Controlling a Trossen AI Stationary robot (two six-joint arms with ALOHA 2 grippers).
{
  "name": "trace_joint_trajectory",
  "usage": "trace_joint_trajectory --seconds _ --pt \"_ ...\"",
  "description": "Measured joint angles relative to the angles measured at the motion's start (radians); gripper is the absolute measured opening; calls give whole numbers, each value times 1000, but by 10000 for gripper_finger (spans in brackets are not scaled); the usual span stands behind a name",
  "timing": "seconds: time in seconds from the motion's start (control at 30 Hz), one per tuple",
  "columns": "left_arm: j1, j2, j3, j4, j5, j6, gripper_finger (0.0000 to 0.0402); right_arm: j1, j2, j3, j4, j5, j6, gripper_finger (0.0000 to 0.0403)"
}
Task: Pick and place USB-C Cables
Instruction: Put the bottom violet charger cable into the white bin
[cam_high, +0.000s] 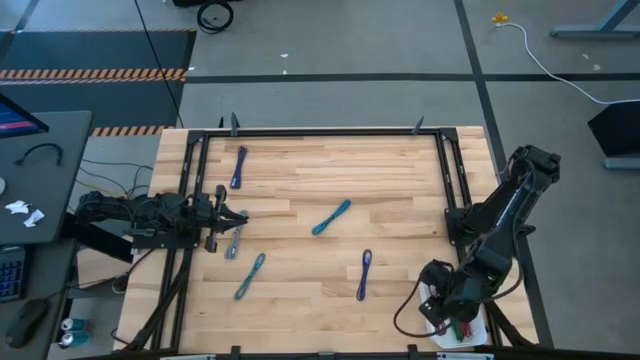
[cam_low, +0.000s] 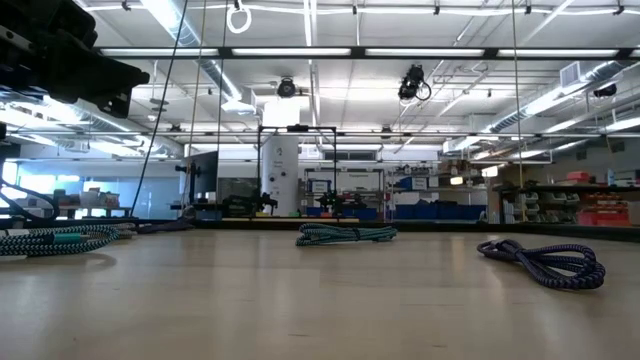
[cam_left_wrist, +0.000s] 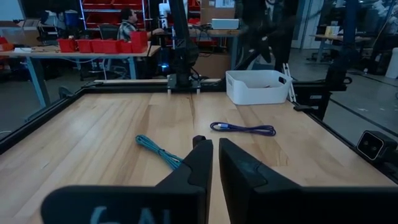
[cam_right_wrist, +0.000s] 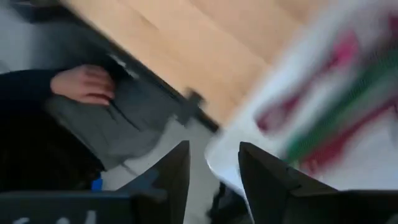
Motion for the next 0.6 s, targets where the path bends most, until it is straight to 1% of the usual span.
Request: trace_joint_trajectory --seconds 0.1,0.2,0.3,0.37,0.47,0.6 --pt "0 0 0 0 0 0 38 -7 -7 4 0 186 -150 136" --pt "0 0 0 0 0 0 39 -23 7 4 2 355 -354 133" --pt "0 0 0 0 0 0 39 -37 48 4 21 557 -521 133" --pt "0 0 0 0 0 0 36 -49 80 4 52 663 -613 133" --pt "0 0 0 0 0 0 32 -78 128 4 112 737 -780 134" --pt "0 0 0 0 0 0 31 -111 193 4 253 763 -974 134"
